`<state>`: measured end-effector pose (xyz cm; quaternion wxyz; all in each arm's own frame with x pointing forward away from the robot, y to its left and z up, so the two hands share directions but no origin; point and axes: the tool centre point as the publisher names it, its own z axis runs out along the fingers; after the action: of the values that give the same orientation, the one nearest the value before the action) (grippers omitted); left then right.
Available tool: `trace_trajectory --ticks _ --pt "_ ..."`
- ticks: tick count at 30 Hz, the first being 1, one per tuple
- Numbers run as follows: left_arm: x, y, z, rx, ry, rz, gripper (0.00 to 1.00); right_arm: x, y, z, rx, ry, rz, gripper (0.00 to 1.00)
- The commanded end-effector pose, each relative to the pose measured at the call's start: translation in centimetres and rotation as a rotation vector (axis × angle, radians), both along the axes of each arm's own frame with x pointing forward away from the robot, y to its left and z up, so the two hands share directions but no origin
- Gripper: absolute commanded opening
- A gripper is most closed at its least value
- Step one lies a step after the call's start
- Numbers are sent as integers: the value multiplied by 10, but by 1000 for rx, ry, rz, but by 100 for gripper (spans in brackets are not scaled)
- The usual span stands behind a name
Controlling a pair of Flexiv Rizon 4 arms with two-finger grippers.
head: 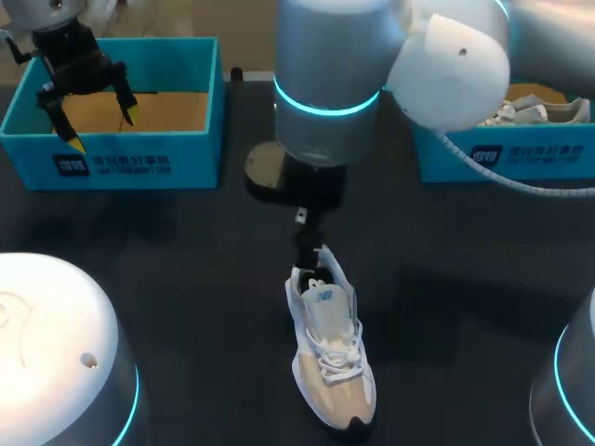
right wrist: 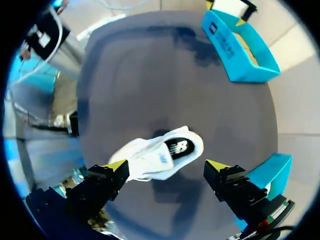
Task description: Take the shoe out of the shoebox, open the shoe tongue, remove and reinsert the insole, then place the shoe into the shoebox
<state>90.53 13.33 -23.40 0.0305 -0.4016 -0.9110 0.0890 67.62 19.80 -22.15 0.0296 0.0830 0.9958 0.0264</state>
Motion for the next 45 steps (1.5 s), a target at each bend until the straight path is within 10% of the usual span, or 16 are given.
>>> trace_trajectory --ticks 1,15,45 --pt "0 0 0 2 1 -1 100 9 7 -11 -66 -38 57 100" --pt "0 0 0 2 1 -1 100 51 -3 -58 -97 -35 150 100" --pt "0 0 0 2 1 -1 100 80 -7 -159 -44 -11 231 100"
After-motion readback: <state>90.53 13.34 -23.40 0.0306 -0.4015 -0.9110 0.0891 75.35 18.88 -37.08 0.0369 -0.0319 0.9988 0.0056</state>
